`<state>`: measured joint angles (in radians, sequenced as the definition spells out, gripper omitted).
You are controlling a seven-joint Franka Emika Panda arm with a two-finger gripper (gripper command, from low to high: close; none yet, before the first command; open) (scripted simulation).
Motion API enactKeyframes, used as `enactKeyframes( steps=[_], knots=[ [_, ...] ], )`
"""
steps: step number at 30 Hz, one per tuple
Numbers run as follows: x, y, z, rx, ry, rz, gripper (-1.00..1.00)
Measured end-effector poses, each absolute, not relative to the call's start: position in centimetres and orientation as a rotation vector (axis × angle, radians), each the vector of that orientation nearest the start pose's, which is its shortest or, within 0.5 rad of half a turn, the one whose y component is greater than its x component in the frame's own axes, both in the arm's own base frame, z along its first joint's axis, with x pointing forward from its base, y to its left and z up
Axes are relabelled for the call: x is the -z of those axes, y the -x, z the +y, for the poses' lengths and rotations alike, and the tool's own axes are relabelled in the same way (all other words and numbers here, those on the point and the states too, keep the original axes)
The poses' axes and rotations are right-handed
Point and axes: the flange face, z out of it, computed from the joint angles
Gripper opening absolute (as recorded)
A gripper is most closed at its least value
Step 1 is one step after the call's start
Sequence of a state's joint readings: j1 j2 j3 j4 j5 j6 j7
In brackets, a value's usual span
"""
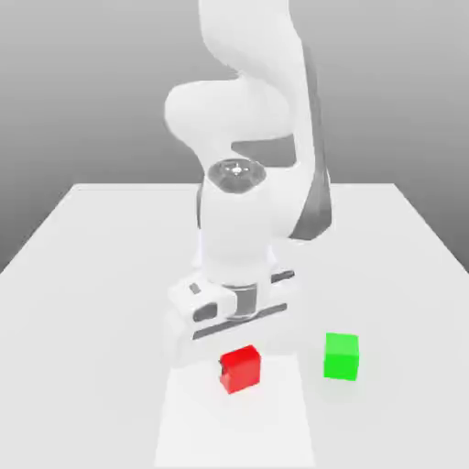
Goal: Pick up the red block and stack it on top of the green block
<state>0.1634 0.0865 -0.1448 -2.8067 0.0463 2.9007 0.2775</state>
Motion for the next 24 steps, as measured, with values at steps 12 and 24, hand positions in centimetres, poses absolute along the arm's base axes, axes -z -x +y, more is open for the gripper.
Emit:
enactKeyframes(
  steps=[12,24],
  knots=[
    [-22.7,-34.9,9.2,-0.014,3.108,-0.339,-1.0],
    [-19.3,-31.4,16.9,-0.003,2.928,-1.133,-1.0]
  ],
)
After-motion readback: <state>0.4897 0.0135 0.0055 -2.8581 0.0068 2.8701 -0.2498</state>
